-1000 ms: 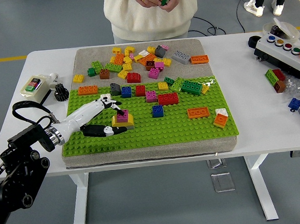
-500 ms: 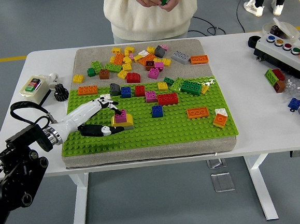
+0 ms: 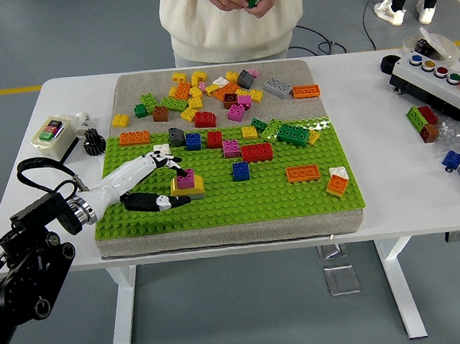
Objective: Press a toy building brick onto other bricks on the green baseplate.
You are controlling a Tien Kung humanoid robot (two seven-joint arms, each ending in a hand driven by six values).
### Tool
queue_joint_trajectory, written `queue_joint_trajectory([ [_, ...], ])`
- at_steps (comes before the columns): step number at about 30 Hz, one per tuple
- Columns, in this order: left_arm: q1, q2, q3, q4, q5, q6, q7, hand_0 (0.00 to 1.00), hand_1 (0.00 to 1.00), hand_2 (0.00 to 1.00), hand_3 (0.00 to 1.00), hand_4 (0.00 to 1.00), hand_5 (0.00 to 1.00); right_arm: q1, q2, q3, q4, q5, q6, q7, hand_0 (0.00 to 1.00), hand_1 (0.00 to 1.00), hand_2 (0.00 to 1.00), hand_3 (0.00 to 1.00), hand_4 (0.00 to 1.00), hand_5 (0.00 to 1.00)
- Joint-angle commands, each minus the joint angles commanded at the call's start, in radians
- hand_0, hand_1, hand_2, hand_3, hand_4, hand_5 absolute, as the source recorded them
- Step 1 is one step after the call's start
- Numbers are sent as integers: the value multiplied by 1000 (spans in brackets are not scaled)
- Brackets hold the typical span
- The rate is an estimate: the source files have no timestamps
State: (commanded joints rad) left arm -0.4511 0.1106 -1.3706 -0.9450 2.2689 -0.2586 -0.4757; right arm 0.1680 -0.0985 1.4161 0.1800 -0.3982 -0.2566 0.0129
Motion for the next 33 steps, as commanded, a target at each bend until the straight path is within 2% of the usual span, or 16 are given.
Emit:
queue_joint_trajectory([
  [8, -1, 2, -7, -12, -5, -4, 1, 998, 941, 899, 649, 998, 769, 1, 1, 0, 0, 1, -4, 3, 736, 656, 708, 596, 919, 505],
  [18, 4, 18, -40, -119, -121, -33, 14, 998, 935, 893, 651, 998, 767, -1, 2, -7, 0, -1, -4, 5, 736, 656, 708, 595, 919, 506],
  [19, 4, 19, -41, -124, -126, -34, 15, 998, 918, 884, 685, 998, 768, -1, 2, -7, 0, -1, -4, 6, 736, 656, 708, 595, 918, 506],
  [24, 5, 33, -63, -150, -211, -35, 27, 998, 918, 884, 685, 998, 768, 2, 3, -11, 0, -2, -3, 5, 736, 656, 708, 595, 918, 506],
  [25, 7, 38, -75, -154, -235, -31, 30, 998, 873, 852, 761, 998, 769, 3, 3, -13, 0, -4, -3, 4, 736, 657, 709, 595, 918, 506],
  [30, 12, 55, -109, -169, -330, -25, 42, 998, 873, 852, 761, 998, 769, 4, 3, -17, 0, -9, 1, -3, 736, 657, 709, 595, 918, 506],
  [31, 14, 59, -117, -175, -351, -25, 46, 998, 847, 843, 833, 998, 760, 4, 3, -18, 0, -10, 3, -5, 737, 656, 709, 596, 919, 505],
  [33, 18, 67, -130, -185, -403, -32, 59, 998, 847, 843, 833, 998, 760, 5, 3, -22, 0, -13, 6, -8, 737, 656, 709, 596, 919, 505],
])
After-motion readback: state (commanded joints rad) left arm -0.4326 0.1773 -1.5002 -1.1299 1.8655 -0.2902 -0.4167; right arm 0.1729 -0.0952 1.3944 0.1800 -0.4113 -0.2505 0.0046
